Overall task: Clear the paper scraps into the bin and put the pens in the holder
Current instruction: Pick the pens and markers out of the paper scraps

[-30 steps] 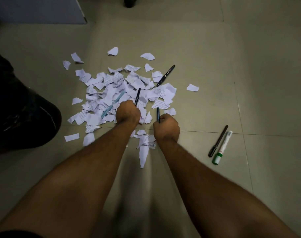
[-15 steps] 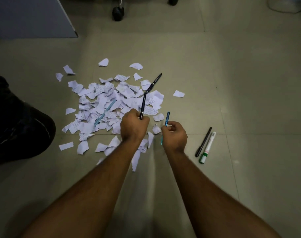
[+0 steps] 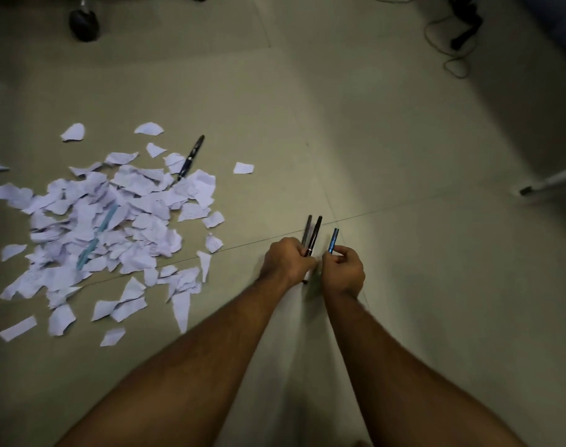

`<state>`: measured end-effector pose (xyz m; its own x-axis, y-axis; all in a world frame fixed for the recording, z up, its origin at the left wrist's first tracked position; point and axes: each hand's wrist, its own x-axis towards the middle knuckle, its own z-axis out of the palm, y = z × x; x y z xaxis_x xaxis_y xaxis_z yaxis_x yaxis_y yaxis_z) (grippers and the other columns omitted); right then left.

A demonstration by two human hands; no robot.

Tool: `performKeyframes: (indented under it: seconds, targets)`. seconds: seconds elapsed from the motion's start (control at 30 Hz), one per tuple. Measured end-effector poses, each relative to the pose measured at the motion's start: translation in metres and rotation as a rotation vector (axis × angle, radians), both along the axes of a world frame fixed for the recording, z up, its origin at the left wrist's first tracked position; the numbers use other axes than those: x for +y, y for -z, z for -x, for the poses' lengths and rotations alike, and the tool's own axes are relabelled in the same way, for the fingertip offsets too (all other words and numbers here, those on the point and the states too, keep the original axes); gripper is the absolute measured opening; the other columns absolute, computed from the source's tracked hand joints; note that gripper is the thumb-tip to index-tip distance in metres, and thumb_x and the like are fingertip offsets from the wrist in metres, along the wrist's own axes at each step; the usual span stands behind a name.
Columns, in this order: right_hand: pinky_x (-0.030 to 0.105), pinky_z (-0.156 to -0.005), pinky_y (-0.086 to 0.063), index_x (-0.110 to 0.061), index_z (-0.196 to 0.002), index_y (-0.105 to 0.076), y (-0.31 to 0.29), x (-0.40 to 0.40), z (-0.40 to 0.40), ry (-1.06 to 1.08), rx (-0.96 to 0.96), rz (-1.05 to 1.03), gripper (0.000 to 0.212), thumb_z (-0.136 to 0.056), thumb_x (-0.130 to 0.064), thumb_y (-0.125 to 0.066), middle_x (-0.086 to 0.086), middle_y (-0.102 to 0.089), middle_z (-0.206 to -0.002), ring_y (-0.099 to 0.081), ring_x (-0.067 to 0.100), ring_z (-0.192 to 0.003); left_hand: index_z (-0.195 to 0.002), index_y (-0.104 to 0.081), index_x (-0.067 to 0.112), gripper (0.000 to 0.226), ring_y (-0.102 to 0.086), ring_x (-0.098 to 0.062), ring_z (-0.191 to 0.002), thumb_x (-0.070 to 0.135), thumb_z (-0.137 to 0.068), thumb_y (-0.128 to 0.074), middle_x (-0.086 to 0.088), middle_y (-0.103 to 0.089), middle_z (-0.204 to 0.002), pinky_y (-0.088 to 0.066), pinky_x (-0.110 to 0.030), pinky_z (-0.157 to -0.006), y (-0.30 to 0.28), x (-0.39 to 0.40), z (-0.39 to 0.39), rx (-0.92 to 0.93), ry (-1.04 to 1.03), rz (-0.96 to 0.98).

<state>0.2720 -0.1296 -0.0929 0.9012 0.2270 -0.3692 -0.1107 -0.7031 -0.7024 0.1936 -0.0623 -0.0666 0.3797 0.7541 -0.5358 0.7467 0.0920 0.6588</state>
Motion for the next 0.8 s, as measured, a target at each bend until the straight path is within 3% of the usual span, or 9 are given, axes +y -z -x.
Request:
performKeyframes:
  seconds: [0.1, 0.2, 0.37, 0.43, 0.57, 0.73, 0.8]
  targets:
    - [0.023, -0.069, -0.041, -0.017, -0.107, -0.07, 0.007, -0.005, -0.013, 0.038, 0.021, 0.039, 0.022, -0.087, -0.017, -0.061, 0.004, -0.072, -0.101, -0.065, 0.022, -0.087, -0.091, -0.071, 0.012, 0.022, -0.069, -0.026, -0.086, 0.026, -0.075, -0.073, -0.007, -0.073, -0.093, -0.058, -0.034, -0.076, 0.009, -0.008, -0.018, 0.057, 0.062, -0.053]
    - [0.026, -0.072, -0.047, -0.016, -0.104, -0.07, 0.014, -0.006, -0.017, 0.076, 0.055, 0.04, 0.02, -0.085, -0.017, -0.064, 0.004, -0.072, -0.102, -0.062, 0.019, -0.085, -0.097, -0.071, 0.009, 0.024, -0.068, -0.028, -0.093, 0.026, -0.08, -0.071, -0.011, -0.073, -0.099, -0.057, -0.034, -0.08, 0.014, -0.013, -0.027, 0.119, 0.103, -0.102]
    - [0.031, -0.071, -0.055, -0.017, -0.101, -0.07, 0.015, -0.006, -0.012, 0.109, 0.01, -0.013, 0.016, -0.089, -0.02, -0.061, 0.003, -0.072, -0.096, -0.067, 0.023, -0.086, -0.098, -0.073, 0.009, 0.02, -0.069, -0.025, -0.092, 0.025, -0.086, -0.067, -0.008, -0.073, -0.099, -0.05, -0.027, -0.071, 0.009, -0.016, -0.032, 0.119, 0.079, -0.155]
    - [0.026, -0.066, -0.051, -0.019, -0.099, -0.069, 0.01, -0.002, -0.006, 0.087, -0.043, -0.056, 0.015, -0.089, -0.021, -0.059, 0.001, -0.072, -0.092, -0.067, 0.022, -0.083, -0.091, -0.074, 0.012, 0.015, -0.068, -0.026, -0.089, 0.022, -0.086, -0.063, -0.006, -0.074, -0.095, -0.048, -0.027, -0.07, 0.008, -0.012, -0.025, 0.102, 0.04, -0.176]
    - [0.017, -0.06, -0.04, -0.018, -0.101, -0.07, -0.003, 0.017, 0.019, -0.043, -0.057, -0.109, 0.015, -0.091, -0.021, -0.058, 0.001, -0.072, -0.094, -0.065, 0.019, -0.082, -0.081, -0.072, 0.016, 0.014, -0.067, -0.027, -0.086, 0.024, -0.081, -0.061, -0.004, -0.074, -0.09, -0.05, -0.027, -0.073, 0.014, 0.007, 0.005, 0.066, -0.132, -0.208]
    - [0.027, -0.072, -0.051, -0.02, -0.094, -0.072, -0.006, 0.05, 0.06, -0.262, -0.048, -0.168, 0.013, -0.086, -0.023, -0.062, 0.002, -0.074, -0.087, -0.068, 0.023, -0.084, -0.089, -0.073, 0.012, 0.017, -0.066, -0.025, -0.091, 0.024, -0.086, -0.061, -0.004, -0.073, -0.097, -0.042, -0.023, -0.072, 0.012, 0.036, 0.054, 0.062, -0.322, -0.246]
    - [0.026, -0.073, -0.048, -0.021, -0.096, -0.072, -0.007, 0.064, 0.078, -0.392, -0.043, -0.164, 0.014, -0.085, -0.025, -0.064, -0.001, -0.074, -0.085, -0.068, 0.023, -0.085, -0.094, -0.073, 0.01, 0.02, -0.065, -0.024, -0.09, 0.025, -0.088, -0.061, -0.005, -0.073, -0.099, -0.04, -0.023, -0.071, 0.01, 0.044, 0.077, 0.08, -0.395, -0.264]
